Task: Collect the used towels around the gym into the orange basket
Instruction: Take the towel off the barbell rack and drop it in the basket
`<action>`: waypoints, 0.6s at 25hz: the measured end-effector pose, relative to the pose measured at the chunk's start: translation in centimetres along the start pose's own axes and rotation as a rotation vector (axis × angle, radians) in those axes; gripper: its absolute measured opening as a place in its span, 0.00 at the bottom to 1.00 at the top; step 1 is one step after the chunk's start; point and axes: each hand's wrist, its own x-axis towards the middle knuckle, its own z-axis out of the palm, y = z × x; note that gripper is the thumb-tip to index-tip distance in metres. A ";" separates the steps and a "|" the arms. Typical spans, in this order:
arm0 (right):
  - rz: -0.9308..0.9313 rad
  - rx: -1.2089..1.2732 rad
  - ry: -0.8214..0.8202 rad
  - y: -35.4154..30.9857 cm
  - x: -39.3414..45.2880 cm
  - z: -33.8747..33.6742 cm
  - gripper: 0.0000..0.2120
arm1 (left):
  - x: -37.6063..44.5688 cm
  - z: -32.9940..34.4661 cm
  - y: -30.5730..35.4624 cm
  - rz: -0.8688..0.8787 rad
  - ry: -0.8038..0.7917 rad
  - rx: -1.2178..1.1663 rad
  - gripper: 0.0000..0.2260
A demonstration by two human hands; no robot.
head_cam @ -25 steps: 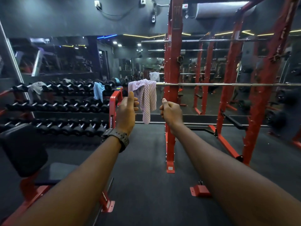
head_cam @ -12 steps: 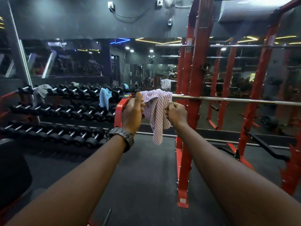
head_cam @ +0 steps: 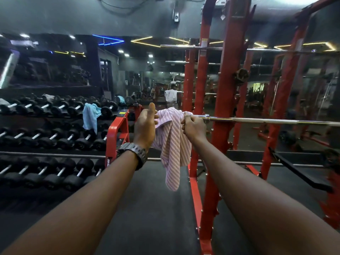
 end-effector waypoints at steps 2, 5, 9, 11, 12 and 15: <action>-0.039 -0.008 0.002 1.8 4.2 2.4 0.26 | 4.0 1.3 -2.6 0.010 0.007 0.034 0.30; -0.061 0.034 0.003 5.0 10.8 5.1 0.24 | 10.0 3.9 -6.1 0.030 0.015 0.047 0.28; -0.020 0.041 -0.028 8.1 19.2 9.1 0.23 | 17.7 7.5 -9.5 -0.014 0.028 0.064 0.33; -0.018 0.015 -0.056 9.3 22.5 11.7 0.24 | 21.1 9.0 -11.6 -0.019 0.035 0.082 0.31; -0.024 -0.004 -0.073 9.7 23.8 12.9 0.23 | 22.6 9.5 -12.6 -0.018 0.042 0.090 0.29; -0.044 -0.097 -0.078 10.8 26.2 15.6 0.22 | 25.9 10.4 -15.4 -0.029 0.059 0.102 0.23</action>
